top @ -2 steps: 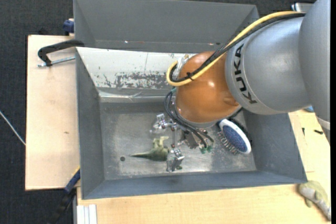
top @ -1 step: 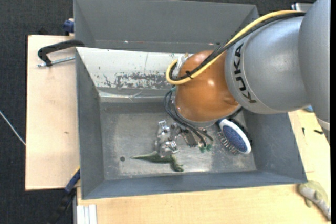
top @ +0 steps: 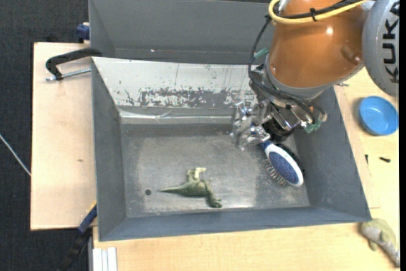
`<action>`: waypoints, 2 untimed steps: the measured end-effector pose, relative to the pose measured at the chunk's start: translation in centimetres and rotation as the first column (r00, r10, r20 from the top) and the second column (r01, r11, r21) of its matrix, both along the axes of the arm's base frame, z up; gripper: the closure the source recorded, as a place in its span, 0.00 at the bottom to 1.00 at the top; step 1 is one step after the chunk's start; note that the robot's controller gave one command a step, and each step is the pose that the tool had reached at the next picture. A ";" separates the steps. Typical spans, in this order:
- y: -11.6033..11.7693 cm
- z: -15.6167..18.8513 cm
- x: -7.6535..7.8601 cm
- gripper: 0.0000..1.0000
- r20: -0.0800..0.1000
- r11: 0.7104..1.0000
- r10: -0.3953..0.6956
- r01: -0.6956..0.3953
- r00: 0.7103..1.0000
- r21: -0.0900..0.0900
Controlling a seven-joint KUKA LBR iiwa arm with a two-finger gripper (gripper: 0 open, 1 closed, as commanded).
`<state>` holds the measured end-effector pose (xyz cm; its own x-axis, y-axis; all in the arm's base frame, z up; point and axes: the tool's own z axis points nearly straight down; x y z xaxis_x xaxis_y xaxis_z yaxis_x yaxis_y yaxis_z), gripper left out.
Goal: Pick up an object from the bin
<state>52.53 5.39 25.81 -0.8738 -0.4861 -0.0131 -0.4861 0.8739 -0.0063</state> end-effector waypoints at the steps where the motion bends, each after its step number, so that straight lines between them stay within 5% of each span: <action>1: -3.7 13.4 -1.0 1.00 0.001 0.984 0.177 -0.177 0.984 -0.003; 2: -3.4 7.3 -1.8 1.00 -0.016 0.961 0.275 -0.275 0.961 0.002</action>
Offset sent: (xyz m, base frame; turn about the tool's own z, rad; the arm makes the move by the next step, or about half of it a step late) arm -0.0117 -0.0368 0.1282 -0.1820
